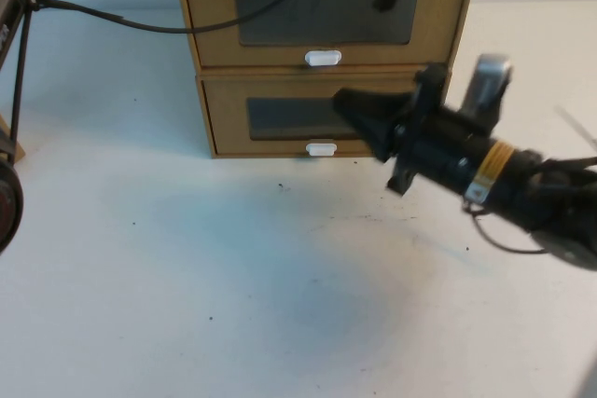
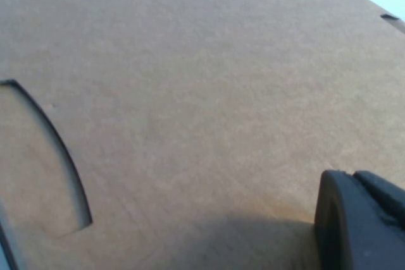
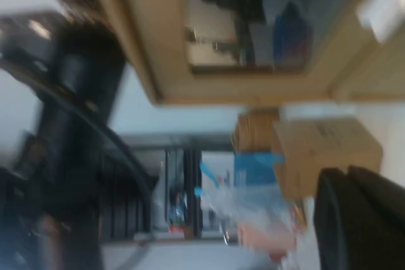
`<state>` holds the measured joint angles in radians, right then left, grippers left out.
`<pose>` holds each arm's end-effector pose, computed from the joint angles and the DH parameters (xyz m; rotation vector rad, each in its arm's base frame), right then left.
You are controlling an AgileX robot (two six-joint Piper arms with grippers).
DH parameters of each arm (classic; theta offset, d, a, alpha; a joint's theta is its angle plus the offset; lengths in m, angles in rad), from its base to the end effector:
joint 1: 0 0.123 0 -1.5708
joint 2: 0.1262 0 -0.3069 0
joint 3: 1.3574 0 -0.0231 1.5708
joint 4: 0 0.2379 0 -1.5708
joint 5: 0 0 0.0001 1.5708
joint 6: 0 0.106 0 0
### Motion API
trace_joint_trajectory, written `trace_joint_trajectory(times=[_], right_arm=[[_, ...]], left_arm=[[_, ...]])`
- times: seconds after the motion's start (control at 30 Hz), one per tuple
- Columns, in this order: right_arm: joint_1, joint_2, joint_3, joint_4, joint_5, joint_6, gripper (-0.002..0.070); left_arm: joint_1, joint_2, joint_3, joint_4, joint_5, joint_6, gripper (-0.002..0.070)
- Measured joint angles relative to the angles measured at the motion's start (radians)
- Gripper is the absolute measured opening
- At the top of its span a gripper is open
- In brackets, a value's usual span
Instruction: Open the shoe box
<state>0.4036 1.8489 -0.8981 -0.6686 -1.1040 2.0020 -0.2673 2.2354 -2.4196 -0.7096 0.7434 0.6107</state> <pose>0.3267 0.2033 0.2512 0.5392 1.7743 1.9960 0.4997 -0.1854 0.3933 0.6030 1.8174 -0.5837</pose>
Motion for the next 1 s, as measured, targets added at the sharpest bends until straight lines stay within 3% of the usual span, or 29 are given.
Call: trace_joint_trajectory(times=[0.2,0.43,0.53,0.67,1.0], right_arm=[[0.089,0.083,-0.011,0.113,-0.027,-0.104,0.0007],[0.083,0.101,-0.110,0.195,0.060,-0.198,0.0263],[0.083,0.101,-0.165,0.195,0.146,-0.210,0.0313],[0.083,0.101,-0.228,0.199,0.233,-0.249,0.0321],[0.083,0.101,-0.264,0.195,0.352,-0.262,0.0247]], left_arm=[[0.000,0.000,0.000,0.002,0.001,0.000,-0.0006],[0.000,0.000,0.000,0.004,0.002,0.000,-0.0006],[0.000,0.000,0.000,0.004,0.002,0.000,-0.0006],[0.000,0.000,0.000,0.004,0.004,0.000,-0.0006],[0.000,0.000,0.000,0.004,0.004,0.000,-0.0006]])
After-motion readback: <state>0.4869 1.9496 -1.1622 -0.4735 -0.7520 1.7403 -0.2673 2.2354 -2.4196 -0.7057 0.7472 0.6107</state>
